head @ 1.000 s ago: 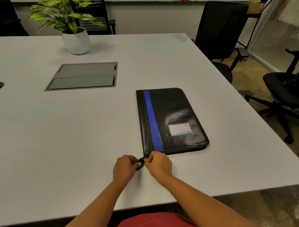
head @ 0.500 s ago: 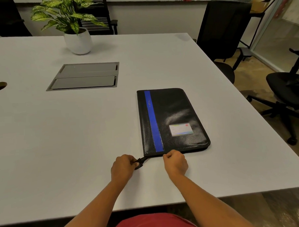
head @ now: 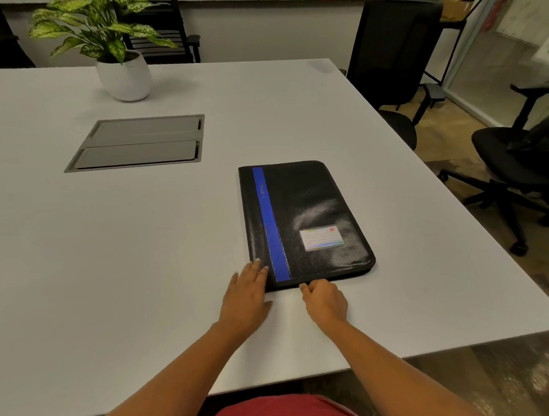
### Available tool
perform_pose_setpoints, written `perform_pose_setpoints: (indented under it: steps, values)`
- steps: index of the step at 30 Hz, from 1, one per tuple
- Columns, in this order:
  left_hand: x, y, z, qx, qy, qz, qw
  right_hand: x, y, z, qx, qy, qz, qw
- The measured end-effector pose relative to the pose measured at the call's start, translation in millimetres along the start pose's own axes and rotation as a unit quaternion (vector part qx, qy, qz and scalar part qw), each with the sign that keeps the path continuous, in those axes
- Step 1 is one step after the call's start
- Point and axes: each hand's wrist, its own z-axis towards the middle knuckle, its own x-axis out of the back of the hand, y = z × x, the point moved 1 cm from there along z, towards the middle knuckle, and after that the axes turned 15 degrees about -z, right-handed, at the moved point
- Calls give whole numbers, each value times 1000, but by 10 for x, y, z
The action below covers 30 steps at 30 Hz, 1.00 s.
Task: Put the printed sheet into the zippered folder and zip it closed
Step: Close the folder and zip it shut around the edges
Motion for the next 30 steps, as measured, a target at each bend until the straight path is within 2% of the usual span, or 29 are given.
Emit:
perform_pose_setpoints:
  steps: [3,6,18,23,27,30]
  values:
    - [-87,90,135,-14,-90,44,995,21,-1,18,16,2,-49,999]
    - [-81,76,233,-5,-135,79,988,13,54,9,10,31,-60,998]
    - [-61,116,305,4,-159,115,981,132,371,141,-64,74,9,995]
    - [-54,129,316,9,-164,125,979,125,438,181,-67,74,16,995]
    - [-72,145,334,17,-168,137,976,351,779,315,-130,99,34,986]
    - [-87,162,349,19,-167,149,974,470,975,432,-103,102,1,989]
